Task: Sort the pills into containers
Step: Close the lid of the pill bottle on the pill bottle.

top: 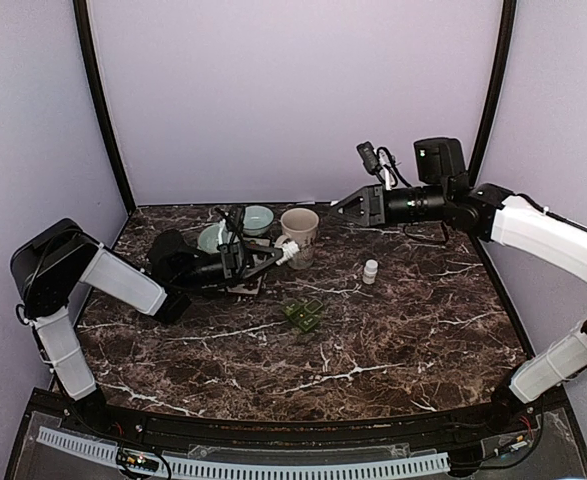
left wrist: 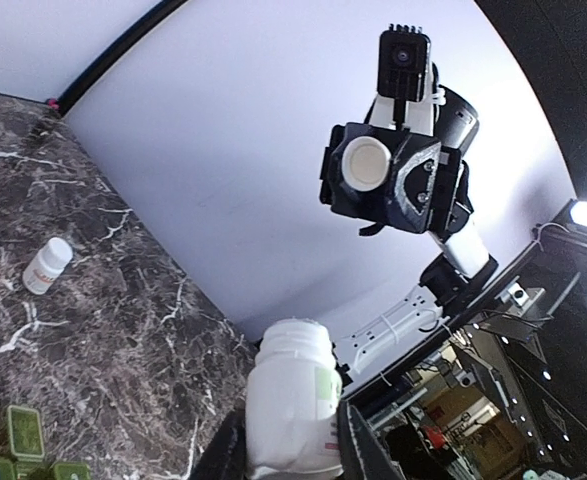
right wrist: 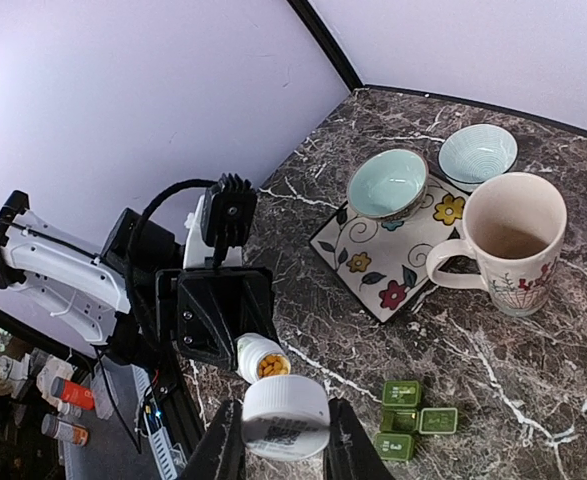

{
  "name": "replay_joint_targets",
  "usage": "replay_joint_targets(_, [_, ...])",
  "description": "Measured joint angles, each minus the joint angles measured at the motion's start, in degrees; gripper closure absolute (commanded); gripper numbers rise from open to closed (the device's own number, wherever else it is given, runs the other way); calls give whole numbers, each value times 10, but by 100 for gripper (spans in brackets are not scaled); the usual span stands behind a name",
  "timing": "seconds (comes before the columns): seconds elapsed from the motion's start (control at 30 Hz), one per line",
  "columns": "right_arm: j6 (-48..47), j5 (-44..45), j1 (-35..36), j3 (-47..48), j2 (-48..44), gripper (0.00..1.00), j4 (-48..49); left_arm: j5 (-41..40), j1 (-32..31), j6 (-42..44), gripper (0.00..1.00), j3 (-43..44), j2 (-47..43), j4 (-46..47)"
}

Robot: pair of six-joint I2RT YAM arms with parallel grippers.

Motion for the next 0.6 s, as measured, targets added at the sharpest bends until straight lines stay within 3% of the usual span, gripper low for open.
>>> replay_joint_targets(0.3, [-29, -25, 12, 80, 9, 100, -69, 110, 25, -104, 100, 103, 36, 56])
replay_joint_targets(0.6, [-72, -21, 44, 144, 35, 100, -138, 156, 53, -215, 100, 158, 94, 96])
